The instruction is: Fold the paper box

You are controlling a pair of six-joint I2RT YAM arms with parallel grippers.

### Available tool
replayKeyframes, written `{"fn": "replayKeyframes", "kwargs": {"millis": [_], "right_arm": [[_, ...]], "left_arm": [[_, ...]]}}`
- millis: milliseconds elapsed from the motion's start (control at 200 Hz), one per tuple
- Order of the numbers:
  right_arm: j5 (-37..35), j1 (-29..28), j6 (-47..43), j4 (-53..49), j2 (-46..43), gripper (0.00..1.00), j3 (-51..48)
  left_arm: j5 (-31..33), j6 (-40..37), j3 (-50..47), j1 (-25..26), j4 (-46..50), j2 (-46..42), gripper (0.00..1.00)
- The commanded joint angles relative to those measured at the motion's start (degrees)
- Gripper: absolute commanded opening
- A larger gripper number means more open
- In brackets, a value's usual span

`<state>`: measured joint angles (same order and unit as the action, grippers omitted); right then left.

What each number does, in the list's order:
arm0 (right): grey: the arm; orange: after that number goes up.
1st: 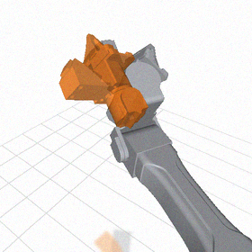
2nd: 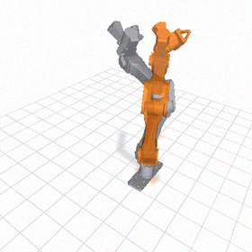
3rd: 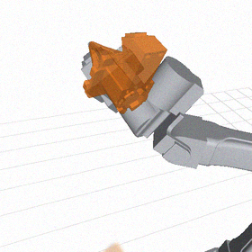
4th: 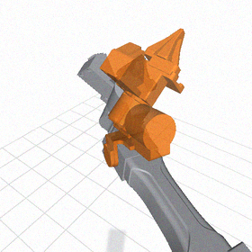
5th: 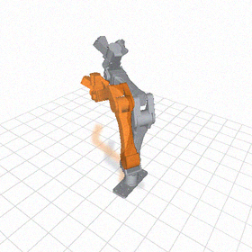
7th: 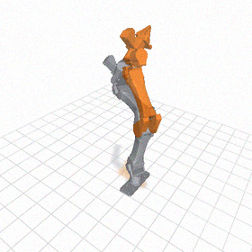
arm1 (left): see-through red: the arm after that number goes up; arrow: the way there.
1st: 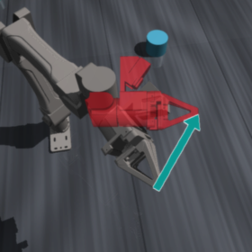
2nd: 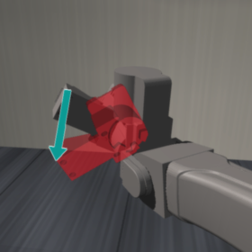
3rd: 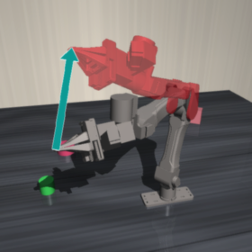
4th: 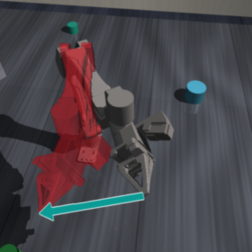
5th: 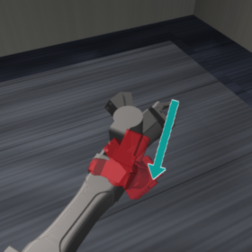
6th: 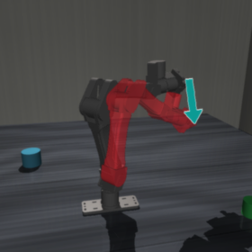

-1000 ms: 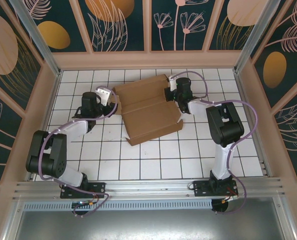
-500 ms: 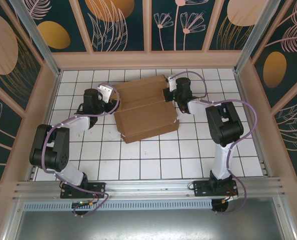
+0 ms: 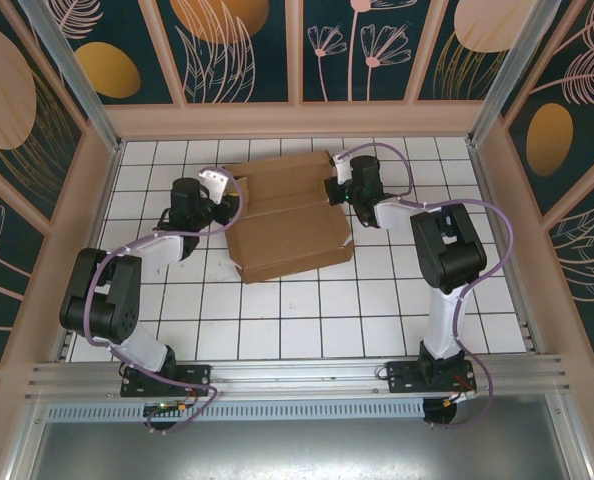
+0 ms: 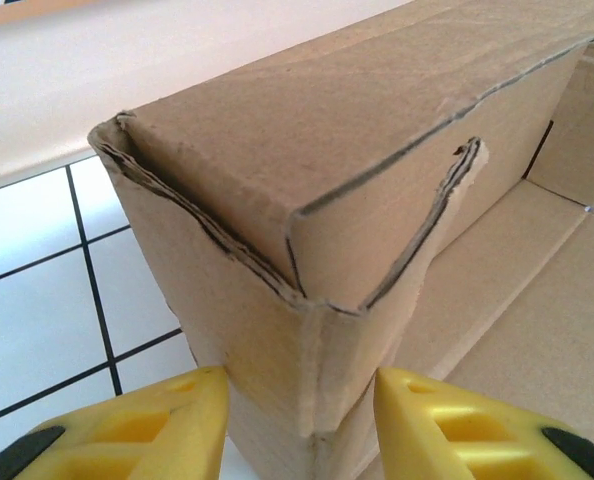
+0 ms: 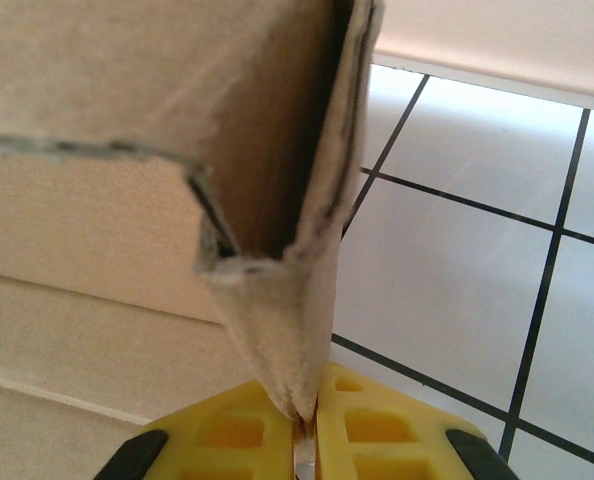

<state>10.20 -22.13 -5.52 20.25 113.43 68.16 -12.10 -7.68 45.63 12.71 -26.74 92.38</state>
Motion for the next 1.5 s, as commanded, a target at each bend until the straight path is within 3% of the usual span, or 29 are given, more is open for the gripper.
{"fn": "replayKeyframes", "kwargs": {"millis": [0, 165, 310, 465, 681, 856, 1116, 1336, 1491], "right_arm": [[1.3, -1.1, -0.2, -6.8, 2.4, 0.1, -1.0], [1.5, -1.2, 0.1, -6.6, 1.7, 0.1, -1.5], [1.4, -1.2, 0.1, -6.8, 1.1, 0.1, -1.7], [1.2, -1.5, 0.2, -7.0, 0.6, 0.1, -1.7], [-0.3, -2.5, 1.1, -6.9, 0.5, 0.1, -1.7], [-1.3, -3.0, 2.6, -6.0, 0.1, 0.09, -2.1], [-6.9, -3.5, 7.6, -4.5, -2.1, 0.04, -3.1], [-13.9, -5.6, 12.9, -6.9, -3.2, 0.0, -2.2], [-17.2, -7.1, 14.4, -7.4, -5.3, 0.0, -3.5]], "left_arm": [[3.5, 0.4, -0.5, 0.3, -3.6, -0.2, 0.44], [12.6, 0.9, 1.2, 0.4, -1.8, 1.1, 0.51], [14.5, 1.8, 4.7, 0.4, 2.6, 3.2, 0.53], [15.1, 4.1, 8.2, 0.5, 6.9, 5.4, 0.45], [22.7, 6.3, 9.8, 2.2, 10.8, 8.6, 0.3], [30.3, 11.8, 17.0, 3.0, 19.2, 12.8, 0.17], [35.4, 18.5, 18.7, 3.4, 23.3, 14.0, 0.0], [37.2, 23.9, 20.8, 3.5, 27.0, 14.9, 0.0], [32.5, 25.9, 16.9, 3.5, 23.0, 12.3, 0.01]]}}
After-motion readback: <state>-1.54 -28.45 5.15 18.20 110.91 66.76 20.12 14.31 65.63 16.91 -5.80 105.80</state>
